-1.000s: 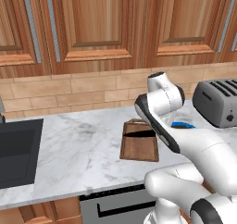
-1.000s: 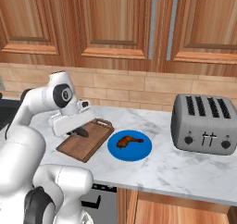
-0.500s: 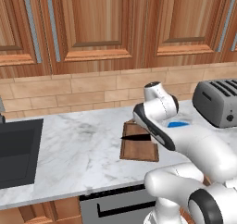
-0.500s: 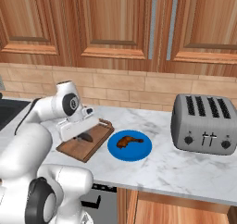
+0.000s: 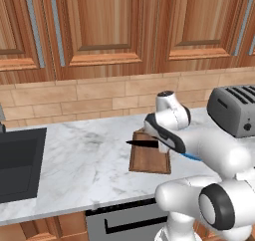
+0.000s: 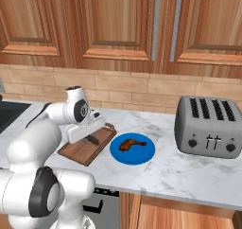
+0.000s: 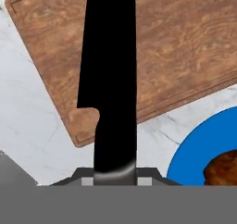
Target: Pick up the knife from the drawer and place it on the cutting board. Then place the meat from the plate to the cutting board.
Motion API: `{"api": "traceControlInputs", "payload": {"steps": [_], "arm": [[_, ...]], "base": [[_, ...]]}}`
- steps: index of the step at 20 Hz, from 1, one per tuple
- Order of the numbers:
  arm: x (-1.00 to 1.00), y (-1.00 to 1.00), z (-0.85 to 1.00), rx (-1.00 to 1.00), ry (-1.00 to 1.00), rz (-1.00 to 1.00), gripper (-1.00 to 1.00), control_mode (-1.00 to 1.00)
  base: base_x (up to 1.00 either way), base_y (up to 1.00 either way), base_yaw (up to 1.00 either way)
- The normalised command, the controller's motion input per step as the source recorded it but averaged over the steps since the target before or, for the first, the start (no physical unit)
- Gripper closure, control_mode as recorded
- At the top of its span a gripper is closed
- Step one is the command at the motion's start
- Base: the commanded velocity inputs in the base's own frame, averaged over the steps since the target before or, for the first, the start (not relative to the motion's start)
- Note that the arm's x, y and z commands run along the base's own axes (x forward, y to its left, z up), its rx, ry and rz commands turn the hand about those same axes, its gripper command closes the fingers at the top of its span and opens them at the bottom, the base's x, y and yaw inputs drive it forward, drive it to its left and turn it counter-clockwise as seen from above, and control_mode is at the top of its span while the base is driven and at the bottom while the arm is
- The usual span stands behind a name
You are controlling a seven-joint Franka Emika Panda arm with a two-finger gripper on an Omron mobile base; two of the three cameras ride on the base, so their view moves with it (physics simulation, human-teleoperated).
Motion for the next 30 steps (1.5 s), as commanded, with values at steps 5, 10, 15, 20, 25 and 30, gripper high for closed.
{"api": "traceControlInputs", "payload": {"steps": [5,10,15,20,25,30], "arm": [[0.48,0.00,-0.05,0.09,0.00,0.01,1.00,-1.00],[0.41,0.00,-0.16,0.03,0.00,0.01,1.00,-1.00],[0.37,0.00,-0.23,0.00,0.00,0.00,1.00,-1.00],[0.34,0.00,-0.28,0.00,0.00,0.00,1.00,-1.00],[0.28,-0.01,-0.30,0.00,0.00,0.00,1.00,-1.00],[0.18,-0.06,-0.31,0.00,0.00,0.01,1.00,-1.00]], "base": [[0.00,0.00,0.00],[0.00,0.00,0.00],[0.00,0.00,0.00],[0.00,0.00,0.00],[0.00,0.00,0.00],[0.00,0.00,0.00]]}}
